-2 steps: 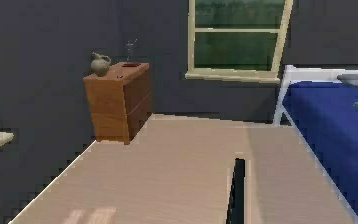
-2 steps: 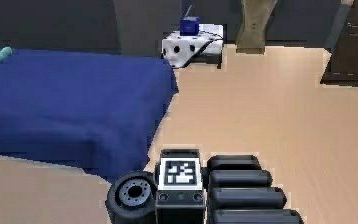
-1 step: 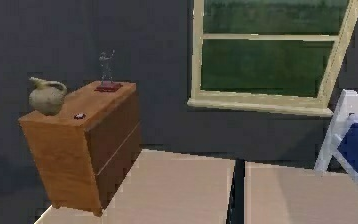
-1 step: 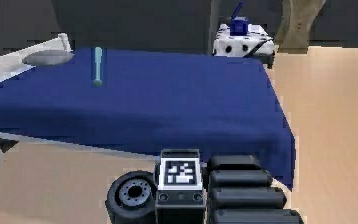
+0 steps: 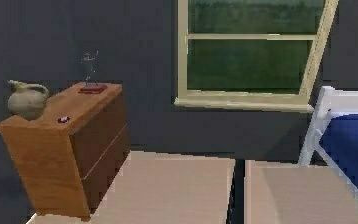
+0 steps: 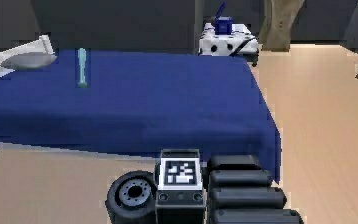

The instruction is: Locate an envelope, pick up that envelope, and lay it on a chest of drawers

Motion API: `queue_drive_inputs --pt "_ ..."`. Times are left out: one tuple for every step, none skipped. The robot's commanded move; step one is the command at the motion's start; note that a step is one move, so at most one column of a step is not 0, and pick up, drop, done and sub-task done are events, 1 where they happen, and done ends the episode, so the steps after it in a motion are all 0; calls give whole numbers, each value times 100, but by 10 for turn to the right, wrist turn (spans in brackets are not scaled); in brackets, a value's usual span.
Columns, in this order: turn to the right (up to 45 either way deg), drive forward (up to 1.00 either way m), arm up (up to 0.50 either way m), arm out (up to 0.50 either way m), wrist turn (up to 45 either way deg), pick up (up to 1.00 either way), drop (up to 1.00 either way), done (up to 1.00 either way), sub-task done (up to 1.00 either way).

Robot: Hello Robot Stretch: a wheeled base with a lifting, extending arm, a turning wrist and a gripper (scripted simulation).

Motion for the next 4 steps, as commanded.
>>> queue_drive_inputs --pt "0 100 0 0 0 0 0 0 0" --pt "0 30 0 0 0 0 0 0 0" --pt "-450 0 0 0 0 0 0 0 0" --pt "-450 0 0 0 0 0 0 0 0"
